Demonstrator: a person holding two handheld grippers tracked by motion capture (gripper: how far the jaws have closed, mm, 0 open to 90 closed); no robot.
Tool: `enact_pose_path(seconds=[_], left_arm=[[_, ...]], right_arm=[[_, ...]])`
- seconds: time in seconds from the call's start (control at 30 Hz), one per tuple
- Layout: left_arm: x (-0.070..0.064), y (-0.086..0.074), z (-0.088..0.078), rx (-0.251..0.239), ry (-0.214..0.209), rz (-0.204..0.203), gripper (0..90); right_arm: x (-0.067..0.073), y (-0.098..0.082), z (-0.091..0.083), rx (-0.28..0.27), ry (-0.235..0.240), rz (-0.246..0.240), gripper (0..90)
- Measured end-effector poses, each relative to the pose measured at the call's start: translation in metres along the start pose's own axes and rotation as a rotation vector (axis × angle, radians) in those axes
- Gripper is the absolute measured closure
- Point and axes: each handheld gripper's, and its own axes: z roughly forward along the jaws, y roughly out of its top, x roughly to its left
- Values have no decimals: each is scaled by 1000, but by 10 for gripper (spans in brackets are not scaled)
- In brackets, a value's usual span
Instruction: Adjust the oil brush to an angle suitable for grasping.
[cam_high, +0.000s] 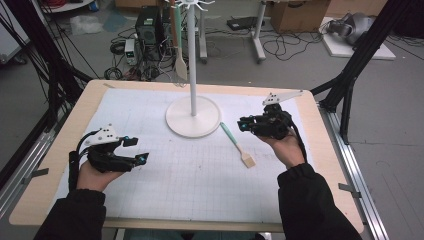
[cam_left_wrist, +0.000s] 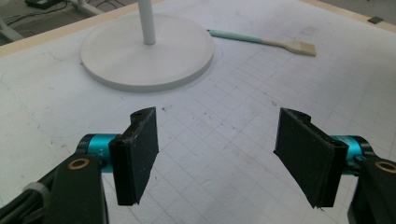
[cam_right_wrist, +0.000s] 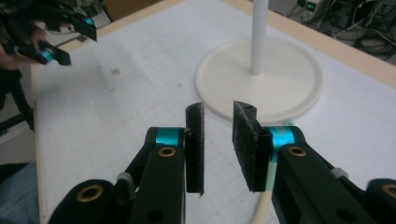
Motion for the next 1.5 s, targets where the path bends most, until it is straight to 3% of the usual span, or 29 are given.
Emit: enact_pose_path(seconds=[0.17,0.5,0.77,1.0,1.23,1.5], left_arm=[[0,0,0,-2,0,1,303],[0,-1,1,-5,-4,-3,297],[0,-2,1,-5,-1,-1,297],[0,-2,1,-2,0,0,297],[0,-2,2,-2,-1,0,298],[0,-3,2,-1,0,-2,298]], right_arm=[[-1,-14,6,33,-11,-2,821],[-6,-35,9,41,-39,13,889],[-8,-50,19,58,-54,25,891],[-11,-64,37,116,-68,37,891],[-15,-78,51,140,-85,60,891],[-15,-82,60,164,-69,58,892]])
